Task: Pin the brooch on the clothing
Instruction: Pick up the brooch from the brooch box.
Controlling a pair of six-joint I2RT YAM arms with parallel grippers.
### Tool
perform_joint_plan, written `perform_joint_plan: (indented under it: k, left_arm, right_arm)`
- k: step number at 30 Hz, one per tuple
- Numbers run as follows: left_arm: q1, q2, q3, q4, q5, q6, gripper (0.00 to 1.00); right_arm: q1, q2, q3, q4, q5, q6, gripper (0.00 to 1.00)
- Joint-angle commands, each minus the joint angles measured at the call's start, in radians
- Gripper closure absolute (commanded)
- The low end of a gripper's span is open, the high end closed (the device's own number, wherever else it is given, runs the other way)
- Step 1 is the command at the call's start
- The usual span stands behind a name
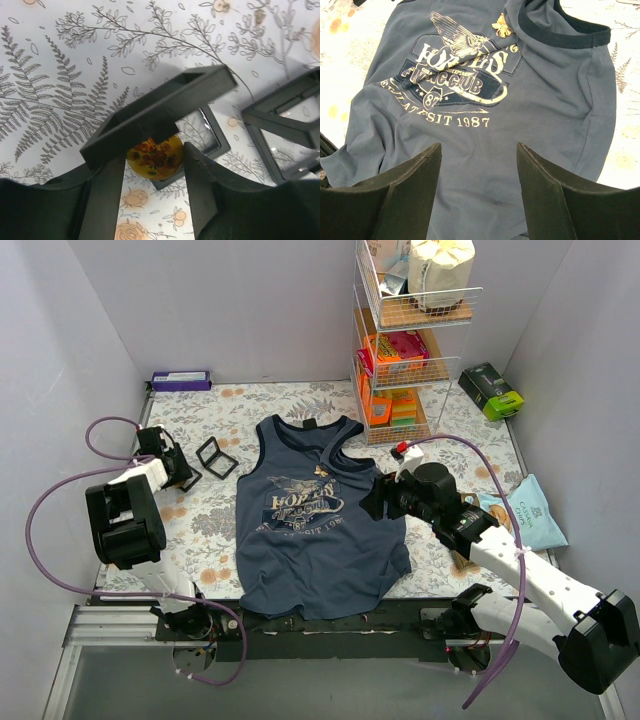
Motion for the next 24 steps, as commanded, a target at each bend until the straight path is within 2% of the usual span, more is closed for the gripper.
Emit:
perform_joint_plan:
  k: [1, 9, 16, 20, 24]
  left_arm:
    - [-0.019, -0.107, -0.022, -0.007, 0.071, -0.026, 0.75]
    - [-0.171, -0.247, -0.089, -0.031, 0.141, -0.046, 0.75]
    - [-0.251, -0.362, -0.18, 0.027, 0.4, -0.089, 0.77]
    - [-0.383, -0.359, -0.194, 0.085, 0.569, -0.083, 0.77]
    - [-0.557, -0.324, -0.186, 0.101, 0.621, -0.035, 0.77]
  right_arm:
    - [0.001, -0.004, 0.007, 0.028, -0.002, 0.011, 0.32]
    - [0.005, 0.021, 0.019, 0.024, -0.007, 0.016, 0.32]
    - [0.024, 0.041, 0.038, 0.034, -0.013, 0.022, 0.32]
    - [0.031, 0.091, 0.045, 0.08, -0.056, 0.042, 0.32]
    - [0.034, 0.151, 0.062, 0.163, -0.108, 0.077, 0.32]
